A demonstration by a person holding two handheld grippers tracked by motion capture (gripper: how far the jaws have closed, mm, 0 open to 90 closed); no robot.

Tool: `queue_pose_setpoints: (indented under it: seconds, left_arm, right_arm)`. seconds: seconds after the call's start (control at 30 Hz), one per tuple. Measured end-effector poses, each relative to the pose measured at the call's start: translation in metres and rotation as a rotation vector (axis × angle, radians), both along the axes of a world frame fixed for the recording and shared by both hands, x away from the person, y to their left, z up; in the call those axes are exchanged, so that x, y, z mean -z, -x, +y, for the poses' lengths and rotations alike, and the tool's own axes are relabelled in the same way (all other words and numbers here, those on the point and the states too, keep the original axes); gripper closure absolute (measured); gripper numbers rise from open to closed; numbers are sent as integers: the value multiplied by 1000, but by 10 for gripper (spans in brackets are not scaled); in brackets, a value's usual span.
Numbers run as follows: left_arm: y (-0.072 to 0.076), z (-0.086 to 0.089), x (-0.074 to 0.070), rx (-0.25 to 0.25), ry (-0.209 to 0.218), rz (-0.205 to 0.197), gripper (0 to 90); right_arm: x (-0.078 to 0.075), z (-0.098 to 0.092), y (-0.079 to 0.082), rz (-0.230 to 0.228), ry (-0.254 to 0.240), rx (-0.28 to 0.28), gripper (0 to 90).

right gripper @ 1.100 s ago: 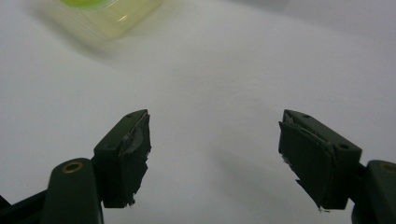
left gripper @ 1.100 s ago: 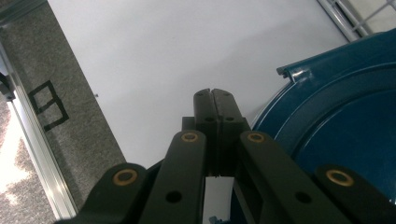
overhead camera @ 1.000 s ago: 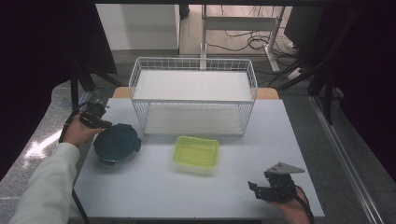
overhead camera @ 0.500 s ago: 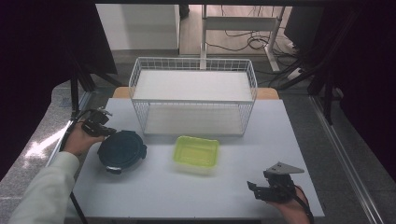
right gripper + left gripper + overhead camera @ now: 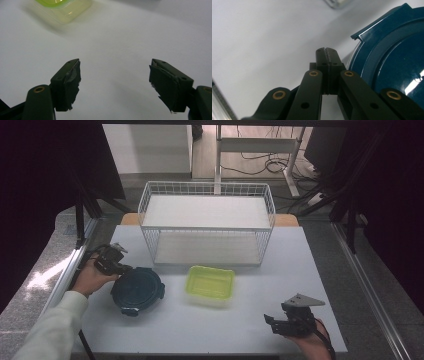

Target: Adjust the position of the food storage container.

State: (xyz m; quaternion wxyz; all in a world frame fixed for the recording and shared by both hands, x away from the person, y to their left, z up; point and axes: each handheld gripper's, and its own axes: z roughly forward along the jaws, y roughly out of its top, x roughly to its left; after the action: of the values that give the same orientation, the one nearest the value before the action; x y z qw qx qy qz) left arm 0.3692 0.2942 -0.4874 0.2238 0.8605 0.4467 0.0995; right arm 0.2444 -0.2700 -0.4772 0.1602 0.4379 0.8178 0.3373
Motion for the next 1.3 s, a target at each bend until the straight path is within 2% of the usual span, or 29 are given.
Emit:
queue_pose_setpoints:
  seconds: [0.33,0.9,0.97,1.1,1.3]
  left_arm:
    - [12,-15,0,37,13,3,900]
    - [31,-41,2,93,75,4,900]
    - [34,-45,5,107,64,12,900]
    - [38,-48,7,121,80,18,900]
    - [43,-55,6,146,74,21,900]
  right_arm:
    - [-1,1,1,0,3,-1,250]
    - [-1,1,1,2,2,1,250]
    - [-1,1,1,2,3,1,250]
    - [0,1,1,2,2,1,250]
    - [0,2,1,1,4,1,250]
